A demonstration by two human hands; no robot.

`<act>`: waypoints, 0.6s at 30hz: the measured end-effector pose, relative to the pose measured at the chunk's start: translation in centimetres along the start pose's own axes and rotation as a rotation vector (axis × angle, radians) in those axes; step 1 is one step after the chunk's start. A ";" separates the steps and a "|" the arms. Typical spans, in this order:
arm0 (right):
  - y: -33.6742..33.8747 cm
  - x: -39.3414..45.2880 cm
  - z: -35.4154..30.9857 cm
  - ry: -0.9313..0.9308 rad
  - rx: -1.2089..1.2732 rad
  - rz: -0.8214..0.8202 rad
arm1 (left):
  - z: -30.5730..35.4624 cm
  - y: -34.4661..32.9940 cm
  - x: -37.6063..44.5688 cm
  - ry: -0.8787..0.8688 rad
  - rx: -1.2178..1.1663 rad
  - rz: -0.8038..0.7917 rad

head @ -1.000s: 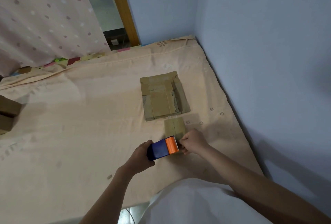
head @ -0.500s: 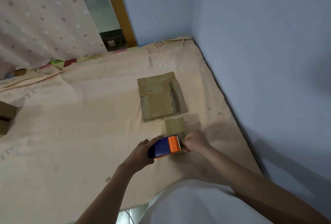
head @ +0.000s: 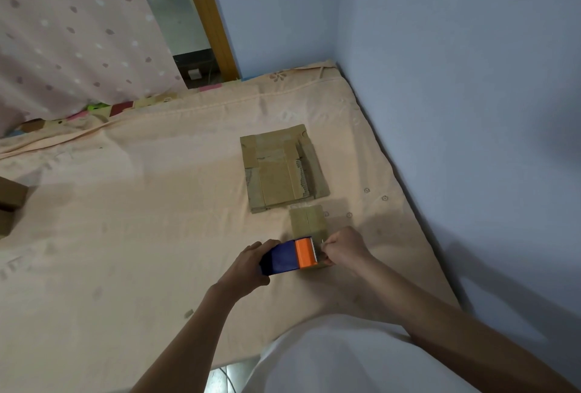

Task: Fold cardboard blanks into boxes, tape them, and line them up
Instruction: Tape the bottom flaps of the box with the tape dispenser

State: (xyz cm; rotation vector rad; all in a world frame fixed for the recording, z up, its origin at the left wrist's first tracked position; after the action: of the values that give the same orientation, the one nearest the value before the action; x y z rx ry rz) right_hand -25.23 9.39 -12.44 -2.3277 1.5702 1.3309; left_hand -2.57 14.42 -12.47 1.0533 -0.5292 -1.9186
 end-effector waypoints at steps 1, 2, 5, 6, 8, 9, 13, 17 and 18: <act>0.0 0.0 -0.1 0.000 -0.002 0.004 | 0.0 0.0 0.0 0.001 0.000 0.001; 0.0 0.0 -0.1 -0.003 -0.006 0.009 | 0.0 0.1 0.0 0.003 -0.003 0.001; 0.2 -0.1 0.1 -0.018 -0.015 0.025 | 0.3 0.1 0.0 0.003 -0.005 0.000; 0.3 -0.1 0.1 -0.024 -0.011 0.030 | 0.4 0.1 0.0 0.002 0.000 -0.002; 0.2 0.0 0.0 -0.030 -0.004 0.038 | 0.5 0.1 0.0 0.003 0.009 -0.002; 0.2 0.0 0.0 -0.034 -0.004 0.041 | 0.5 0.2 0.0 0.002 0.014 -0.001; 0.3 0.0 -0.1 -0.048 -0.010 0.048 | 0.7 0.3 0.0 0.000 0.023 -0.001; 0.5 -0.2 0.0 -0.060 -0.030 0.061 | 1.0 0.3 0.1 0.002 0.027 0.003; 0.5 -0.2 0.1 -0.061 -0.031 0.065 | 1.0 0.3 0.1 0.001 0.027 0.007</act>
State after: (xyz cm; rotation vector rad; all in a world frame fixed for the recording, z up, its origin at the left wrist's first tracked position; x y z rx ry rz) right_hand -25.73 9.30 -12.20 -2.2481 1.6323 1.4360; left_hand -3.32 14.19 -11.76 1.0676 -0.5590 -1.9095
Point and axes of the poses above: each hand's wrist, its own x-axis towards the middle knuckle, its own y-axis out of the back of the hand, z = x × y, the point moved 7 cm from there along x, towards the middle knuckle, and after that the axes turned 7 degrees about -z, right-handed, at the moved point
